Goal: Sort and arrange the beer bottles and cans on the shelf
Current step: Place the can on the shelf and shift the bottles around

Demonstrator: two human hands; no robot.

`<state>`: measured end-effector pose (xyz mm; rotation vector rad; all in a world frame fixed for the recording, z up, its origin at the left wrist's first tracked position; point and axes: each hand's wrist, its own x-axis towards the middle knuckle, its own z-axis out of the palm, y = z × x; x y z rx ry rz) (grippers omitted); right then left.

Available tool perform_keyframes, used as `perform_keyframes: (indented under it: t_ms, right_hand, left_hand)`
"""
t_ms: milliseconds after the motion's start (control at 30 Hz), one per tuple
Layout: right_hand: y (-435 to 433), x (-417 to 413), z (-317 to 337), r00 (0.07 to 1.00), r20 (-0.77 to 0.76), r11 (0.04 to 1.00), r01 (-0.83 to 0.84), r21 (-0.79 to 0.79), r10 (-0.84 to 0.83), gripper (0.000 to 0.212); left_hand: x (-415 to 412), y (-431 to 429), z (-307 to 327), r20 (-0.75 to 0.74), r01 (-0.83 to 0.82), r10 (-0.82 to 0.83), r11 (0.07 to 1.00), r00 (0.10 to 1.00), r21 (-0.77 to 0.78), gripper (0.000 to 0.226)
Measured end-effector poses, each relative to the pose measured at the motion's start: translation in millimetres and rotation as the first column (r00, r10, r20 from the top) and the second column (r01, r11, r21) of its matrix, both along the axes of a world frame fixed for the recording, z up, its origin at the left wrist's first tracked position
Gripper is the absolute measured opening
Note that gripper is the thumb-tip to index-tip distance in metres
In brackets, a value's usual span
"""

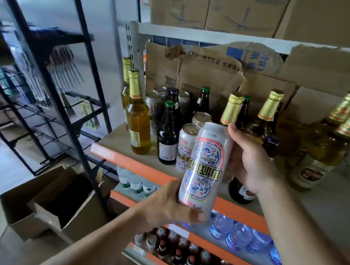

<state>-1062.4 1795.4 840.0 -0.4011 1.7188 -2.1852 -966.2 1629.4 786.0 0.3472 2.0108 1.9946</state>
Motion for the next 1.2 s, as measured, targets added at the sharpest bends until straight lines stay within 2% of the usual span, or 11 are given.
perform_keyframes:
  t_ms: [100, 200, 300, 400, 533, 633, 733, 800, 967, 1067, 1200]
  right_hand:
    - [-34, 0, 1, 0.993, 0.116, 0.996, -0.013, -0.089, 0.023, 0.04]
    - [-68, -3, -2, 0.996, 0.07, 0.993, -0.046, -0.105, 0.054, 0.045]
    - [-102, -5, -3, 0.998, -0.011, 0.998, 0.062, -0.025, -0.062, 0.041]
    - [-129, -8, -6, 0.976, -0.075, 0.976, 0.209, 0.062, -0.204, 0.072]
    - [-144, -17, -5, 0.956, -0.182, 0.94, 0.266, 0.212, -0.23, 0.055]
    - [-141, -27, -4, 0.992, -0.112, 0.978, 0.074, 0.197, -0.053, 0.053]
    - [-135, -34, -10, 0.955, 0.125, 0.962, -0.261, -0.083, 0.27, 0.081]
    - [-137, -35, -13, 0.899, 0.145, 0.894, -0.372, -0.249, 0.414, 0.087]
    - [-154, -38, -12, 0.952, 0.008, 0.945, -0.303, -0.123, 0.306, 0.052]
    - [-169, -37, -13, 0.976, -0.037, 0.976, -0.217, -0.027, 0.216, 0.028]
    - [-205, -37, -15, 0.971, -0.152, 0.982, -0.178, 0.064, 0.186, 0.022]
  left_hand:
    - [3, -26, 1, -0.033, -0.072, 0.071, 0.997, 0.997, -0.037, 0.038]
    - [4, -53, 0, -0.011, -0.084, 0.084, 0.996, 0.996, -0.042, 0.036]
    - [5, -77, -1, 0.045, -0.116, 0.115, 0.993, 0.992, 0.016, 0.049]
    - [3, -95, -12, 0.069, -0.301, 0.299, 0.954, 0.952, 0.019, 0.072]
    - [0, -115, -20, 0.187, -0.371, 0.336, 0.908, 0.923, 0.197, 0.076]
    - [-4, -127, -19, 0.291, -0.288, 0.171, 0.856, 0.941, 0.428, 0.09]
    - [-7, -128, -23, 0.295, -0.188, 0.022, 0.816, 0.955, 0.546, 0.075]
    - [-8, -129, -28, 0.303, -0.166, -0.015, 0.811, 0.953, 0.562, 0.072]
    - [-14, -138, -32, 0.297, -0.209, 0.074, 0.865, 0.952, 0.457, 0.081]
    - [-21, -151, -24, 0.17, -0.25, 0.226, 0.958, 0.959, 0.141, 0.066]
    - [-38, -182, -27, 0.04, -0.303, 0.307, 0.949, 0.951, -0.081, 0.049]
